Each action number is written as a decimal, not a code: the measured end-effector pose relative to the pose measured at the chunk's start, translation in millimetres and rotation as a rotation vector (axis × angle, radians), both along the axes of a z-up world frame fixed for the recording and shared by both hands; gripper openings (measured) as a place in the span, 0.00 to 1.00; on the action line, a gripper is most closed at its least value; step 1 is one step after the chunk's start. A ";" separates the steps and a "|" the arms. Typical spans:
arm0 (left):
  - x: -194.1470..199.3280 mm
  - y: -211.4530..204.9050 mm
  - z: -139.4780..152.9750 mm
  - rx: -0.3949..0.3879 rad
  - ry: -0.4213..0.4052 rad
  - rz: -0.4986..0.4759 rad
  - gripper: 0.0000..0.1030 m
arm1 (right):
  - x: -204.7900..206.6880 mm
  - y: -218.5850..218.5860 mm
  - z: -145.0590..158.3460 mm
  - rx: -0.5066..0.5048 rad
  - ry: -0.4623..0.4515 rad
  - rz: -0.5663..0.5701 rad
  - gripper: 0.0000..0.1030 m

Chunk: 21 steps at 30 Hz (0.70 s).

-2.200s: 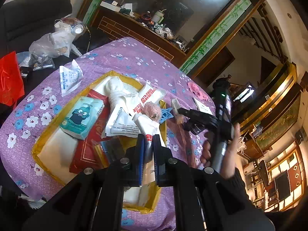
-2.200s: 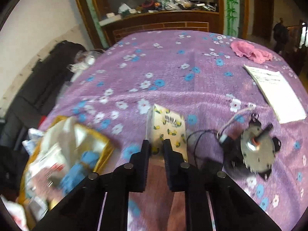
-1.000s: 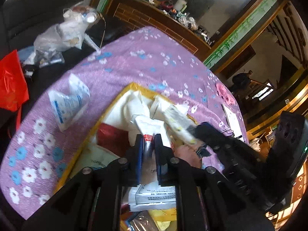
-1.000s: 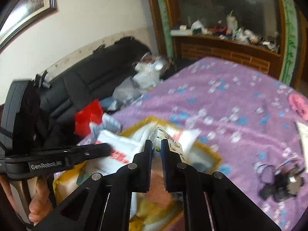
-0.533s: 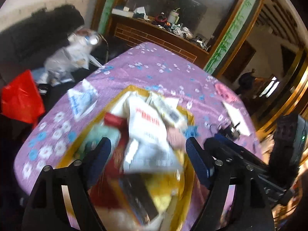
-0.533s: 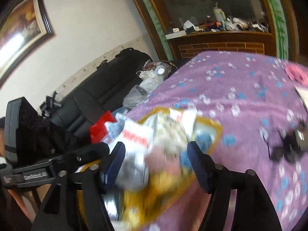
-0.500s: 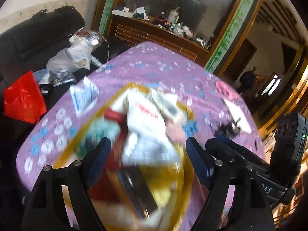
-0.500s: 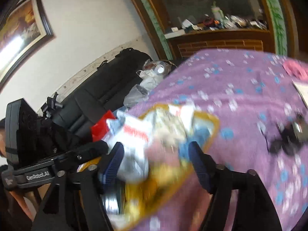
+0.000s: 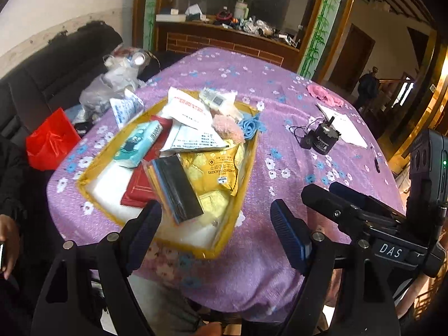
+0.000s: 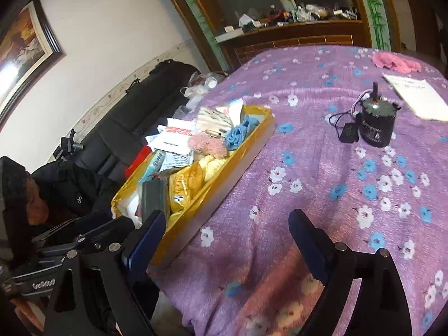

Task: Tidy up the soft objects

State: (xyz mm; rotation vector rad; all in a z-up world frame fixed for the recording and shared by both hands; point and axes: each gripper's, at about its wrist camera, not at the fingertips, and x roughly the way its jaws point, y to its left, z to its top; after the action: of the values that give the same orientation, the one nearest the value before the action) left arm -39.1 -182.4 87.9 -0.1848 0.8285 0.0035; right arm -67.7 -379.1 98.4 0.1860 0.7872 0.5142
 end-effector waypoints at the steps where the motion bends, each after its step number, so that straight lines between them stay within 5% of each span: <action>1: -4.5 -2.1 3.1 0.015 -0.009 0.006 0.78 | -7.6 -2.2 4.3 -0.004 -0.013 -0.003 0.90; 6: -24.8 -11.8 17.8 0.079 -0.052 0.038 0.78 | -40.3 -10.4 14.8 -0.017 -0.051 -0.009 0.92; 21: -29.9 -13.5 13.8 0.041 -0.031 0.030 0.78 | -59.0 -9.7 19.7 -0.082 -0.067 0.008 0.93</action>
State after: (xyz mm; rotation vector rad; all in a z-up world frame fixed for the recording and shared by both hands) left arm -69.0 -195.9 101.6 -0.1587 0.7942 0.0458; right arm -126.7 -388.9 118.0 0.0898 0.7424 0.4921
